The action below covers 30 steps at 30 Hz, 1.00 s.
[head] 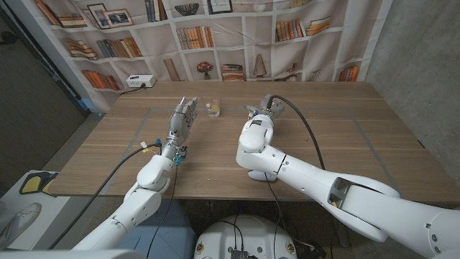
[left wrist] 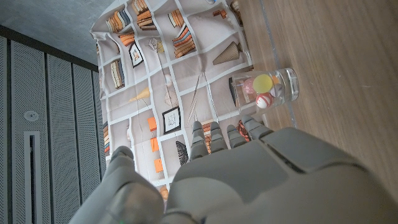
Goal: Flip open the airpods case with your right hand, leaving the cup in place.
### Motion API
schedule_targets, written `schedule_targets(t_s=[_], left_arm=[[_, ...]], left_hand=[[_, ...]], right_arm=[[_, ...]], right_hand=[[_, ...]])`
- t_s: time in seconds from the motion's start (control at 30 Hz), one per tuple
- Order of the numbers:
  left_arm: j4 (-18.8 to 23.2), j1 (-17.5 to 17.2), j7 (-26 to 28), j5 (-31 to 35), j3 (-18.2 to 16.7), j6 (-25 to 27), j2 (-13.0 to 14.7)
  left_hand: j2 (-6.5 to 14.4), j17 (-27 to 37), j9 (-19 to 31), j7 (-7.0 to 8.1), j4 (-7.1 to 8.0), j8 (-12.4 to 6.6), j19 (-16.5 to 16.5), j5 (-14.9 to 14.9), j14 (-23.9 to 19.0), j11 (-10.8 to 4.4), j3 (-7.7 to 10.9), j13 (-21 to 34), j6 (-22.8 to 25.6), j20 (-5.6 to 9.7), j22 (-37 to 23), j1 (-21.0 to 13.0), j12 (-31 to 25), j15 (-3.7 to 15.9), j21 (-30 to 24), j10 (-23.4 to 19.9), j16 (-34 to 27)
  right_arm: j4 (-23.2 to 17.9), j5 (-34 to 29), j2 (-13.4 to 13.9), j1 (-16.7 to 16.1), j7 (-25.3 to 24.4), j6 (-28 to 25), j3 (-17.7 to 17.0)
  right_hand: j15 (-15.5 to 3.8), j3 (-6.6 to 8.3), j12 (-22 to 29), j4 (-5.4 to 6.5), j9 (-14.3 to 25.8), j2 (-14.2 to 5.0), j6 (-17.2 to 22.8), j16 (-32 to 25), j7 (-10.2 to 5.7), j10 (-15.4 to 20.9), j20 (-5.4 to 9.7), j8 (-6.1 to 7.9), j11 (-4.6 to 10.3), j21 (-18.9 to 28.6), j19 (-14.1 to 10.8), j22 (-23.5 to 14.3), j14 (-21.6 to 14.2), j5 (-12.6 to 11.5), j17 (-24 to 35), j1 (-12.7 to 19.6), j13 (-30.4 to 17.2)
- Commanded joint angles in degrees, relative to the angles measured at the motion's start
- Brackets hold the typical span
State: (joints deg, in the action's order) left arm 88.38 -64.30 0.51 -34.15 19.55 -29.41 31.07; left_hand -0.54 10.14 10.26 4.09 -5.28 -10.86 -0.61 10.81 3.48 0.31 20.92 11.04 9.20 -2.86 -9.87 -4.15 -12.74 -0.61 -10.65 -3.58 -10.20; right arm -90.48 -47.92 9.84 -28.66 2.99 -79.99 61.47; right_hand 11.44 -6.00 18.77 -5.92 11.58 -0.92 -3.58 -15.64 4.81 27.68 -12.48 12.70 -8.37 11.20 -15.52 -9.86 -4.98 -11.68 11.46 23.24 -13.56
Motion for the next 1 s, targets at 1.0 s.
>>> schedule_targets(t_s=[1.0], left_arm=[[0.16,-0.74,-0.59,-0.5,-0.26,-0.35,0.25]], left_hand=[[0.2,0.07,0.23,0.25,-0.27,0.17,0.25,0.37,0.45,-0.12,-0.33,0.18,-0.42,0.15,-0.16,0.41,0.05,0.03,-0.37,-0.35,-0.27]], right_arm=[[7.82,-7.99,-4.13,1.7,7.25,0.0,1.84]], right_hand=[[-2.84,-0.37,-0.41,0.38,0.22,-0.64,0.03,0.08,-0.16,0.89,-0.03,-0.25,1.47,-0.58,1.51,-0.07,-1.42,-0.2,0.04,-0.76,-0.68]])
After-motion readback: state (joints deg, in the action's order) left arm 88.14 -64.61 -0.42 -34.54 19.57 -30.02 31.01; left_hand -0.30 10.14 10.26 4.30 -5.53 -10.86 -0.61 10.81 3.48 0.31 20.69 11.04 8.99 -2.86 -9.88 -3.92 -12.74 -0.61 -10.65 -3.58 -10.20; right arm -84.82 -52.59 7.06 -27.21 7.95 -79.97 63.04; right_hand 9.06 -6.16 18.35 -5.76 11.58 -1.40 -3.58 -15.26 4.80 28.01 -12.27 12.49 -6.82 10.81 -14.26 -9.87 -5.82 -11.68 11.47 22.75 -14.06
